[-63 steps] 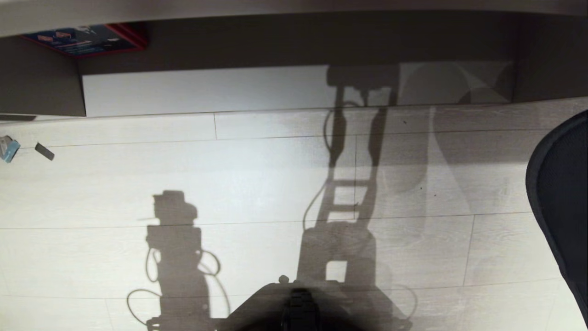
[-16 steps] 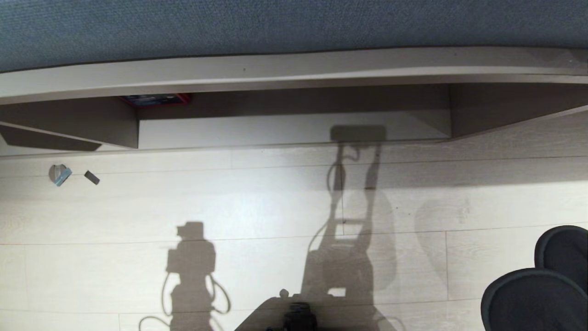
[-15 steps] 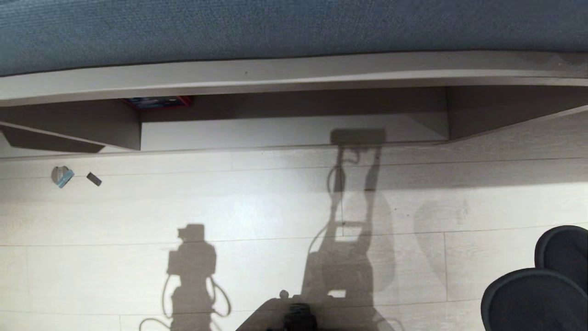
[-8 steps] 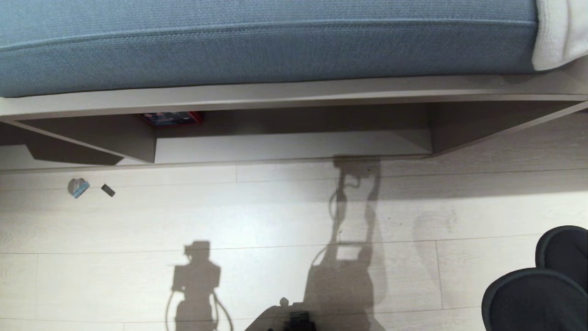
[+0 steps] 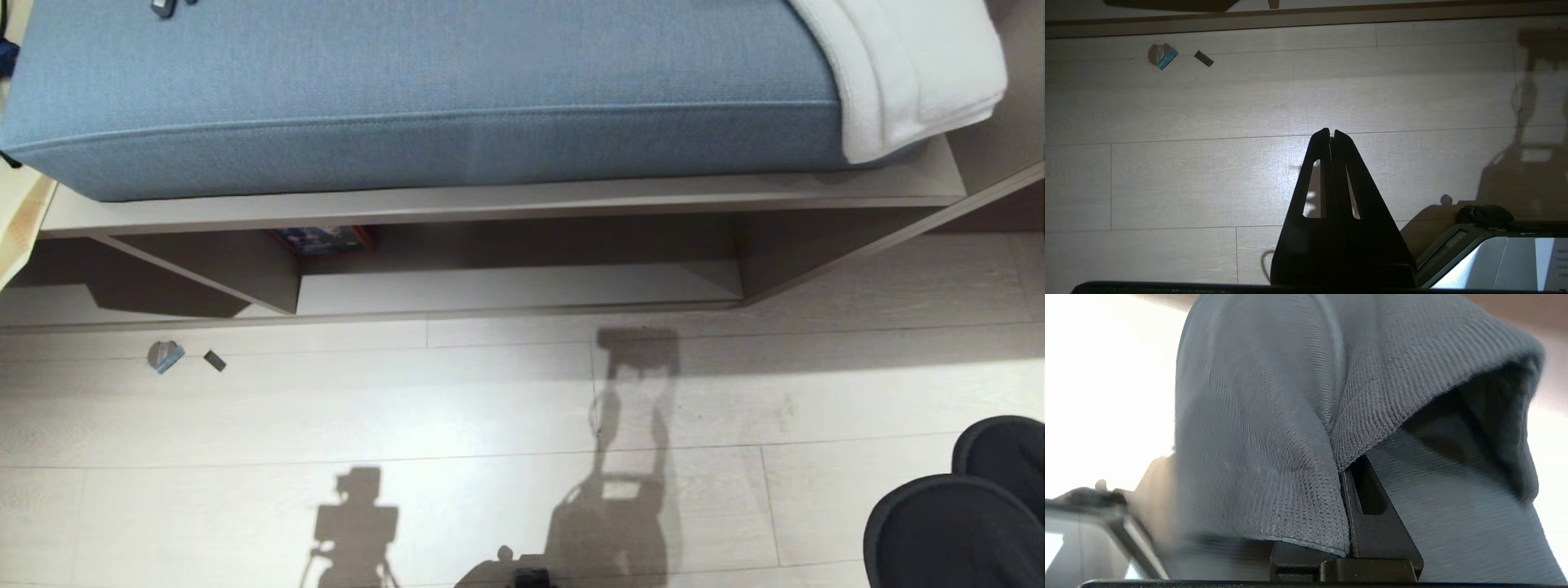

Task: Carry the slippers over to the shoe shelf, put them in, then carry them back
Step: Place the slippers on the floor

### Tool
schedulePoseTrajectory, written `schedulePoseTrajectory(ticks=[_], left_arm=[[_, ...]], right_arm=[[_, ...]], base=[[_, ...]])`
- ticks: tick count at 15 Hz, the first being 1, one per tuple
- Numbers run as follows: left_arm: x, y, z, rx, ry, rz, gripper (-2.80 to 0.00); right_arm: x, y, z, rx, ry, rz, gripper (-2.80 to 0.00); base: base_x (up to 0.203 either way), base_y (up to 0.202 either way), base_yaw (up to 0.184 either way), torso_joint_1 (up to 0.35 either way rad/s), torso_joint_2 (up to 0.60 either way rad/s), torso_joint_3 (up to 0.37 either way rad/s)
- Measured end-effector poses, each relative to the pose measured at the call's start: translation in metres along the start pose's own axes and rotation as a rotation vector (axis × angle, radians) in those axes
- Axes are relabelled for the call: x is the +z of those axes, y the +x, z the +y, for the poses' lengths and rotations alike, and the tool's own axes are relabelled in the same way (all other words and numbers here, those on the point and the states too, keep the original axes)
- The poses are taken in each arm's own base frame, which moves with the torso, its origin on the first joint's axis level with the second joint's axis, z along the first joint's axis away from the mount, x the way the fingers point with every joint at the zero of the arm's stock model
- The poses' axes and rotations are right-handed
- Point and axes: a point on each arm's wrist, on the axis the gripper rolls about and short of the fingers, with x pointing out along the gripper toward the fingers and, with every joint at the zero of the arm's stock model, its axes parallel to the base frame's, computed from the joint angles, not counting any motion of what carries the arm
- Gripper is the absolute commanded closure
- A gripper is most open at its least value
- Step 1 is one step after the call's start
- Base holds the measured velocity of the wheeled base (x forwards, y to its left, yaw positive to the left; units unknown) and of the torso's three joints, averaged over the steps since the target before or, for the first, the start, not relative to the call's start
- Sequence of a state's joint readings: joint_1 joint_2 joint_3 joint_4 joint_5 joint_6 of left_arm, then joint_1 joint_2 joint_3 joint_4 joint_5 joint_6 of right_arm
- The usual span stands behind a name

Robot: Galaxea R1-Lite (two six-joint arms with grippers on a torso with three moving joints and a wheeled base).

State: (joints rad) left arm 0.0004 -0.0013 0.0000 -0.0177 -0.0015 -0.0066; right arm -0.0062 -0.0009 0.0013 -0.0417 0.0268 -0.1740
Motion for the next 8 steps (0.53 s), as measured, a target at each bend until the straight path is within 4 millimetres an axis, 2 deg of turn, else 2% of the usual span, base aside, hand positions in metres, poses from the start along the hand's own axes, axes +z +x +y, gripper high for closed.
schedulePoseTrajectory(ticks=[8], left_arm=[[0.0,0.0,0.0,0.0,-0.001,0.0,0.0]], right_arm=[[0.0009,-0.0001,-0.0002,-0.003,-0.002,-0.006,0.0]], base=[[0.0,0.0,0.0,0.004,0.0,0.203]])
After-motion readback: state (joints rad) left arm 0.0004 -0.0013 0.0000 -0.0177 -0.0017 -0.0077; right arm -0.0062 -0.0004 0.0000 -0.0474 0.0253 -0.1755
